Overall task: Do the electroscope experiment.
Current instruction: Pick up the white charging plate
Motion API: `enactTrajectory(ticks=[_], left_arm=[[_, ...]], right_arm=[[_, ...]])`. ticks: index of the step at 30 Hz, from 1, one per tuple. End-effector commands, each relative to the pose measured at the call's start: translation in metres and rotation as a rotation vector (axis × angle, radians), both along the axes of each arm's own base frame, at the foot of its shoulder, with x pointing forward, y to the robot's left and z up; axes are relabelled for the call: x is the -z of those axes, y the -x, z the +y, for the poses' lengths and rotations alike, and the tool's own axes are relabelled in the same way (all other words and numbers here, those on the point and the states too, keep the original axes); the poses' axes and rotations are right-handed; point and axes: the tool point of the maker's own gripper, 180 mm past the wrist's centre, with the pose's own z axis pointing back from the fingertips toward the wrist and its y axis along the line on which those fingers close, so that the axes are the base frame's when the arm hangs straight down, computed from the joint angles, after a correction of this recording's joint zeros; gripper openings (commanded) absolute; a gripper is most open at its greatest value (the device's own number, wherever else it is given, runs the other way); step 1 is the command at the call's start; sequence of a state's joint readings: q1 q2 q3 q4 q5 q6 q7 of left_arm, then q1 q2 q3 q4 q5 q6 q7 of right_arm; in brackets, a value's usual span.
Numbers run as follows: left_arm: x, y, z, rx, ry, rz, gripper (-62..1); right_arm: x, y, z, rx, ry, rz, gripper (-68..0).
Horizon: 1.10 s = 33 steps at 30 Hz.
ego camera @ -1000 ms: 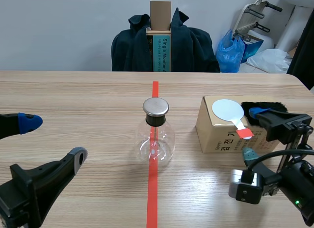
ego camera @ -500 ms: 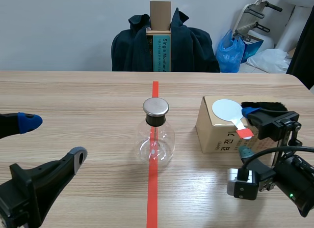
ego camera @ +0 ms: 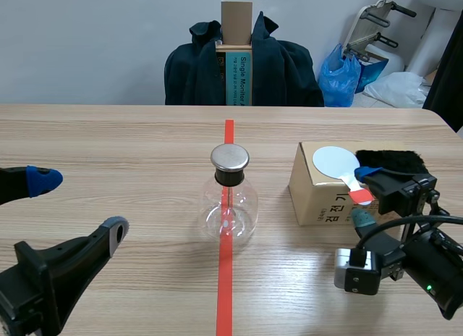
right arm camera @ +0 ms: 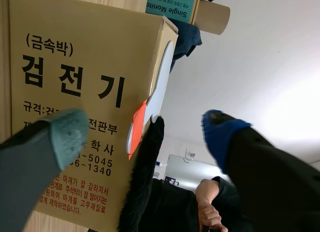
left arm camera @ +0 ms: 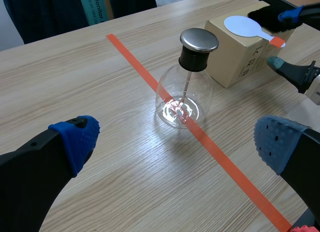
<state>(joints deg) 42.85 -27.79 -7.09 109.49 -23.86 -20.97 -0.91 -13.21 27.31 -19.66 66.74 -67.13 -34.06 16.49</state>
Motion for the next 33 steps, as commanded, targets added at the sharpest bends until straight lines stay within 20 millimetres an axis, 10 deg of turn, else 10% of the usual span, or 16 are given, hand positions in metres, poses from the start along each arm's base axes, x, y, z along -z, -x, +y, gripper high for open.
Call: enactTrajectory(ticks=[1,11,28,33], left_arm=[[-0.009,-0.003,-0.002,-0.007,0.024,-0.029,1.4],[-0.009,-0.003,-0.002,-0.007,0.024,-0.029,1.4],[-0.009,-0.009,-0.001,0.009,-0.012,-0.036,1.4],[0.001,-0.017,0.006,0.021,-0.084,-0.007,-20.6]], right_arm=[[-0.01,-0.006,-0.002,-0.006,0.003,-0.037,-32.1],[-0.012,-0.006,-0.001,-0.008,0.002,-0.044,-66.8],[-0.044,-0.007,-0.01,-0.014,-0.003,-0.214,-66.8],[-0.063,-0.009,-0.028,-0.005,0.021,-0.251,-66.8]])
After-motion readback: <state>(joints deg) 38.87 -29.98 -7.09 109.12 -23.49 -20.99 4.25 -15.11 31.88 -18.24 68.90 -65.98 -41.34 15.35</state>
